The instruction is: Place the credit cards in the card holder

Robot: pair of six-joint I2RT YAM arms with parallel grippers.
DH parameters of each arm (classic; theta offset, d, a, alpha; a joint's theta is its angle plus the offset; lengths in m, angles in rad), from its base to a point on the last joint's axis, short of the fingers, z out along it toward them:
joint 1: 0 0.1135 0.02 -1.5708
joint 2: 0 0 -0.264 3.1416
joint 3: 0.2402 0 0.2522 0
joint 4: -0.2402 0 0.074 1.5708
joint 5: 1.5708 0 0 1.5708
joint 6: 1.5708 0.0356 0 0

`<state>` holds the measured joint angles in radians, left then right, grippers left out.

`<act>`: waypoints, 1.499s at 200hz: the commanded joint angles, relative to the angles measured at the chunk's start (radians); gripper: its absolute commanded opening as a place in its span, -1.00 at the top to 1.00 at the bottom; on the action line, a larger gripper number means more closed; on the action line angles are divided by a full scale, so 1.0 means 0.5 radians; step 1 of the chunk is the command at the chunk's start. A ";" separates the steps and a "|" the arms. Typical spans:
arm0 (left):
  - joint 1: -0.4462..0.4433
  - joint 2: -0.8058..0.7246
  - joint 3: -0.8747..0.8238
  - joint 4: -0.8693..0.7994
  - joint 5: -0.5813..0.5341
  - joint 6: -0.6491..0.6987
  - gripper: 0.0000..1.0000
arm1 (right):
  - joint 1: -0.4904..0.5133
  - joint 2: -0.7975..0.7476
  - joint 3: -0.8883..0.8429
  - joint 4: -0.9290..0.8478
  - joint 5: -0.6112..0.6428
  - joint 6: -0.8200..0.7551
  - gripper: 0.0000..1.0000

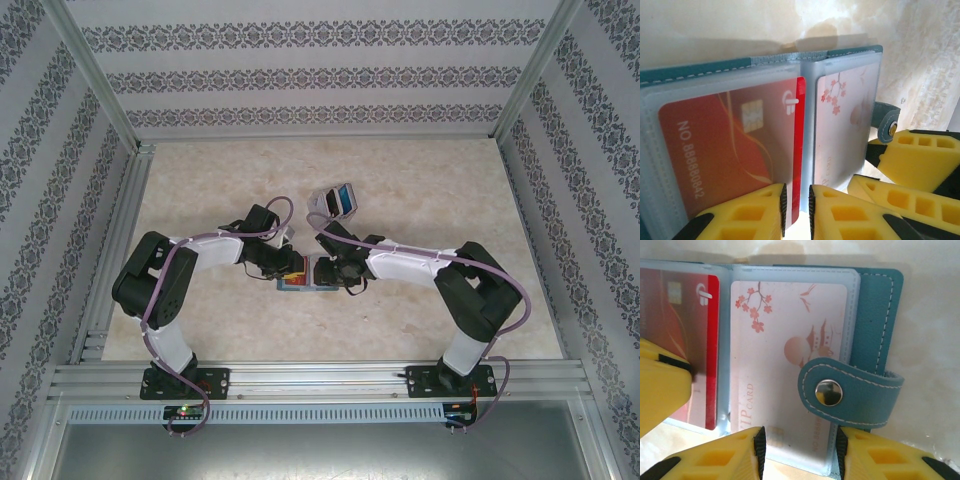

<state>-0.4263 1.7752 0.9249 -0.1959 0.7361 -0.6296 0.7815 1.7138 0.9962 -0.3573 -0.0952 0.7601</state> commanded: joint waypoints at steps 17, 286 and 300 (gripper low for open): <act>-0.024 0.035 -0.010 0.030 0.000 -0.005 0.56 | 0.028 -0.122 0.097 -0.062 0.011 -0.027 0.12; 0.085 -0.330 -0.306 0.305 -0.116 -0.273 0.54 | -0.026 0.192 0.350 0.195 -0.379 -0.133 0.07; 0.126 -0.438 -0.375 0.329 -0.126 -0.318 0.53 | -0.034 0.226 0.354 0.192 -0.393 -0.138 0.07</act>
<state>-0.3901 1.6520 0.7868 -0.1047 0.6834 -0.7124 0.7681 1.7927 1.1397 -0.3008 -0.2539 0.7067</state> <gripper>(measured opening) 0.232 0.464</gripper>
